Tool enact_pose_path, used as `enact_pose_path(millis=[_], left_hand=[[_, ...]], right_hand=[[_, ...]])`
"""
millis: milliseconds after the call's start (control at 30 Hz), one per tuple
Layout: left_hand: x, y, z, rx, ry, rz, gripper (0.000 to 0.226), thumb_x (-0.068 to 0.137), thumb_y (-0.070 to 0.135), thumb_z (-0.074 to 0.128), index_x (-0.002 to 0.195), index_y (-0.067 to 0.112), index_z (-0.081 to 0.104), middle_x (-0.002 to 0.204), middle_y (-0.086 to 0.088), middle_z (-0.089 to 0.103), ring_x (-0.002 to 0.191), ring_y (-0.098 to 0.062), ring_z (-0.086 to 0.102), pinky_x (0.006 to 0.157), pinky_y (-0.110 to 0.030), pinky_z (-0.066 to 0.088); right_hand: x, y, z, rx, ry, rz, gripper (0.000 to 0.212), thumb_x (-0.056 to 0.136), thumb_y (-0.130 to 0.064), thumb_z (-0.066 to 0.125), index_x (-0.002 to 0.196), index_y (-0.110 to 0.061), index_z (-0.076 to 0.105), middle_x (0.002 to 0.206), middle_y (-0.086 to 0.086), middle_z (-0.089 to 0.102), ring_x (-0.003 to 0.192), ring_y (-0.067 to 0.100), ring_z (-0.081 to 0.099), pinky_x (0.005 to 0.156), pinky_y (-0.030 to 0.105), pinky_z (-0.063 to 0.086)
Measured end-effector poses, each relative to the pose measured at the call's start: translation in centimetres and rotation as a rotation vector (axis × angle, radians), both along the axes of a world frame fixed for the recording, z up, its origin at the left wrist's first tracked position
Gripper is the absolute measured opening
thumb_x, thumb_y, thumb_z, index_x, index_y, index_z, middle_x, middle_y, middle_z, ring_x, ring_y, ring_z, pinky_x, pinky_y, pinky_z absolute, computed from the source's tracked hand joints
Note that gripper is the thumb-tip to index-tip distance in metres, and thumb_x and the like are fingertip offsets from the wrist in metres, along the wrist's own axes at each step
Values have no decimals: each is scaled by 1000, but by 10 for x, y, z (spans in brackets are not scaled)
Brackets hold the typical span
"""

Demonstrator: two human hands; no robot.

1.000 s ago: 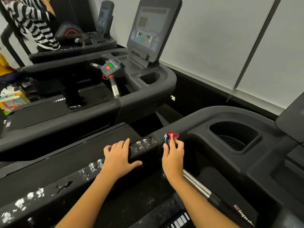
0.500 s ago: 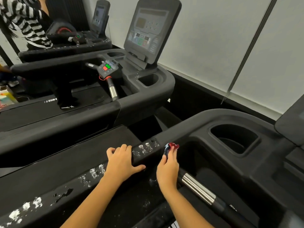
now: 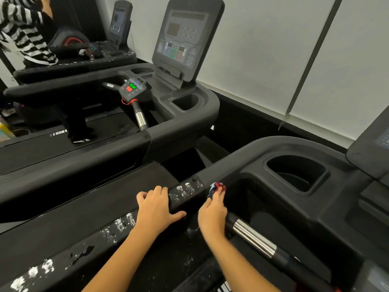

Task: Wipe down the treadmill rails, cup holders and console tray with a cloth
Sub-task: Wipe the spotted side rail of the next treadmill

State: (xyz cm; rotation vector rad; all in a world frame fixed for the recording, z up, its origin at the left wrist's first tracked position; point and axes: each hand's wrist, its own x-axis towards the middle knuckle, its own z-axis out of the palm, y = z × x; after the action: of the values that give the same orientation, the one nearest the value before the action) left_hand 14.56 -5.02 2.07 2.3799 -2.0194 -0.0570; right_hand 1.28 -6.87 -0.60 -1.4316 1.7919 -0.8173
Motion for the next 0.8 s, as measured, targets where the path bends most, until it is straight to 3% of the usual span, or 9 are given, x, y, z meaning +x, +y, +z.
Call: enact_pose_path(millis=[100,200,367,500,600,700,800], left_hand=[[0,2,-1,-2,-20,-23,83,76,73,47,135,16,38,127,3,46,116,-16,46,101,-35,22],[2,3,1,71,-101,-57,90,78,72,45,143,13,23,137,2,38,123,-15,43,105,-37,20],[6,3,5,131,-96,-79,89,80,69,46,144,14,19,141,3,33,126,-15,40,107,-39,19],[6,4,6,137,-79,-74,89,80,68,47,145,14,18,142,2,32,127,-16,39,108,-40,19],[6,4,6,131,-63,-71,89,80,67,49,145,14,19,141,2,33,126,-16,40,108,-39,20],[7,4,6,141,-41,-76,88,80,65,50,145,14,19,141,2,33,127,-17,39,108,-40,20],[11,0,9,154,42,-76,80,84,61,48,145,16,21,140,3,33,127,-16,39,107,-38,19]], right_hand=[[22,42,-15,2,-55,124,61,101,-18,34,149,-21,-3,159,2,9,127,16,39,102,20,34],[29,55,-27,19,-109,158,64,101,-21,34,141,-24,-16,157,2,16,131,12,36,107,22,35],[26,47,-30,-1,-180,145,58,102,-18,32,149,-18,-1,159,-6,0,140,13,21,104,11,23],[21,47,-27,-41,-227,86,53,100,-15,40,148,-16,19,156,-2,16,136,4,25,97,2,18],[7,39,-26,-147,-186,-14,47,97,-13,45,143,-13,36,145,0,32,120,-1,37,88,-1,30],[6,31,-30,-110,-188,-32,50,98,-12,43,146,-14,28,152,2,25,131,10,36,99,11,28],[23,44,-37,-54,-202,35,58,99,-13,41,149,-20,13,157,-3,11,139,12,27,101,11,24]])
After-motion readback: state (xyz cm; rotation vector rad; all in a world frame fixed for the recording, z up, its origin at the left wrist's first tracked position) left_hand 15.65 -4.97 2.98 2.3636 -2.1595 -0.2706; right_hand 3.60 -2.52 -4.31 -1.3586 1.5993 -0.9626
